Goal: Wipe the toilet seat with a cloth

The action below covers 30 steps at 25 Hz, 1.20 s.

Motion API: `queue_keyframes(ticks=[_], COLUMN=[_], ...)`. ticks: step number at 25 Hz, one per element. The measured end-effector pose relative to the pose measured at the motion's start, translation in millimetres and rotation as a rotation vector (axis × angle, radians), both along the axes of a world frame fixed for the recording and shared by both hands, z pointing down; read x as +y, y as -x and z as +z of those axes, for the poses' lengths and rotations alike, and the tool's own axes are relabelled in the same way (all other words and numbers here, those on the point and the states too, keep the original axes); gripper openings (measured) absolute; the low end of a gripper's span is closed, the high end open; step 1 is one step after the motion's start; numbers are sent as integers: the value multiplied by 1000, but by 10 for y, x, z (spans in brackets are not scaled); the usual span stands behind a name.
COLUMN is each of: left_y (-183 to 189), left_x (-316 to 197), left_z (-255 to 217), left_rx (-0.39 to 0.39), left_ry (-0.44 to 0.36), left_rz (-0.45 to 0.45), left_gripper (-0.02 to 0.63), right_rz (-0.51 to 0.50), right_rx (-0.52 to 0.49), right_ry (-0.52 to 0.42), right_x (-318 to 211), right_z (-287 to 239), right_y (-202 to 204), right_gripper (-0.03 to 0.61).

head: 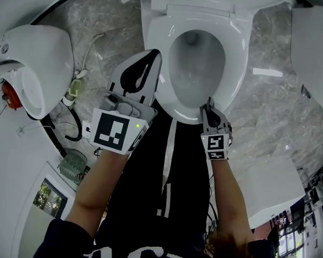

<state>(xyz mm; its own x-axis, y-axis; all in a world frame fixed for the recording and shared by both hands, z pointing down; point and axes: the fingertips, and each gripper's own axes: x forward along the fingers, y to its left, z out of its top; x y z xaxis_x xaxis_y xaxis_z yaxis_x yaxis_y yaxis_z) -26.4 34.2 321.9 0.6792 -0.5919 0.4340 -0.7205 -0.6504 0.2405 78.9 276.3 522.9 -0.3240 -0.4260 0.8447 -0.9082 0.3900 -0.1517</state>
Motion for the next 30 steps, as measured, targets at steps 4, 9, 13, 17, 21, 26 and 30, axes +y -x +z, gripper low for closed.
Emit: queue_keyframes(ticks=[4, 9, 13, 17, 21, 26, 30], left_y=[29, 66, 91, 157, 210, 284, 345], left_x=[-2, 13, 4, -3, -5, -18, -33], left_z=[8, 29, 27, 61, 101, 109, 118], left_rx=[8, 13, 16, 11, 6, 2, -2], left_ry=[-11, -6, -9, -4, -1, -2, 0], left_rz=[-6, -7, -5, -12, -12, -18, -33], left_gripper=[11, 11, 11, 11, 11, 11, 11], right_rz=[85, 149, 184, 244, 318, 417, 462], right_rx=[-7, -13, -21, -40, -76, -101, -121], right_ry=[45, 101, 131, 149, 140, 133, 129], right_x=[40, 53, 34, 48, 20, -53, -156], right_z=[25, 75, 103, 123, 113, 106, 98], right_y=[105, 342, 391, 448, 627, 751, 846], right_gripper=[26, 26, 26, 26, 26, 25, 25])
